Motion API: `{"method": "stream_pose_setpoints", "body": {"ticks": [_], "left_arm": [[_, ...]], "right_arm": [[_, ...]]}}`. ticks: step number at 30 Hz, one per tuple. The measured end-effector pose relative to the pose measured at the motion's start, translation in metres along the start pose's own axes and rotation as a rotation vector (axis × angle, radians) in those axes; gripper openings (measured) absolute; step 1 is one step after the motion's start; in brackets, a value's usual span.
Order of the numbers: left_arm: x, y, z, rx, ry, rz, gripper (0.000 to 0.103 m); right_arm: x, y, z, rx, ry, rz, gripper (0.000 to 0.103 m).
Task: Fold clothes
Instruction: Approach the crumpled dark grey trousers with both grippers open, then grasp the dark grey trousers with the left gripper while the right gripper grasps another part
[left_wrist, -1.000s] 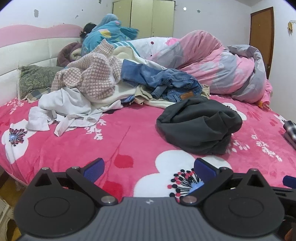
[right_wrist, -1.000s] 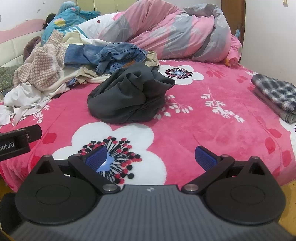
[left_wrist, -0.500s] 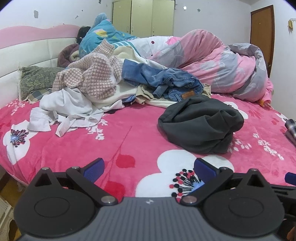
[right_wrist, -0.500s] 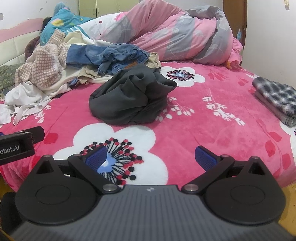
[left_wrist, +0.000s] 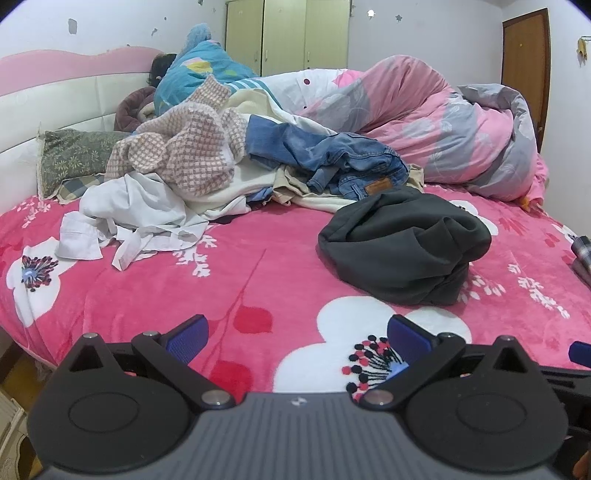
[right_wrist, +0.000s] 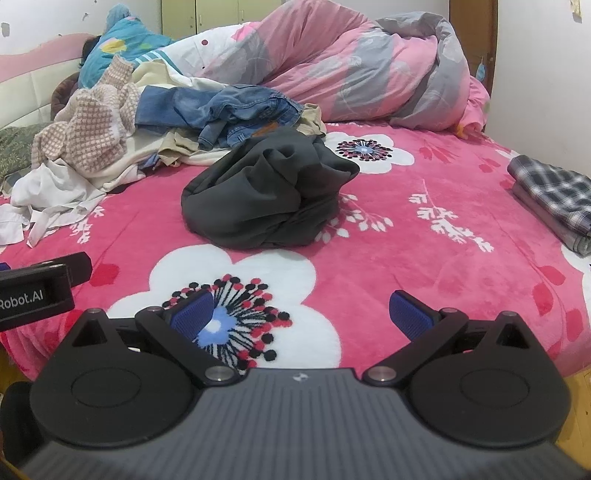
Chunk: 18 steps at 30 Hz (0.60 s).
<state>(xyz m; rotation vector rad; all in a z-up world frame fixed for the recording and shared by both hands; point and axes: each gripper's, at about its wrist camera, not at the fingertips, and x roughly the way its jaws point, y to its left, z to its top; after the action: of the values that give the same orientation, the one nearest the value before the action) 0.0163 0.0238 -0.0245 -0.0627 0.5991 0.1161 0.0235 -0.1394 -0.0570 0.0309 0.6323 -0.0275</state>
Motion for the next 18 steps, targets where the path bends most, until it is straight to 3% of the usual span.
{"method": "stream_pose_setpoints", "body": {"ticks": [11, 18], "left_arm": [[0.029, 0.003, 0.008, -0.050, 0.011, -0.057, 0.103], [0.086, -0.011, 0.033, -0.044, -0.024, -0.157, 0.103]], "right_arm": [[0.017, -0.016, -0.003, 0.018, -0.024, -0.002, 0.102], [0.043, -0.053, 0.013, 0.013, -0.161, 0.142, 0.102]]}}
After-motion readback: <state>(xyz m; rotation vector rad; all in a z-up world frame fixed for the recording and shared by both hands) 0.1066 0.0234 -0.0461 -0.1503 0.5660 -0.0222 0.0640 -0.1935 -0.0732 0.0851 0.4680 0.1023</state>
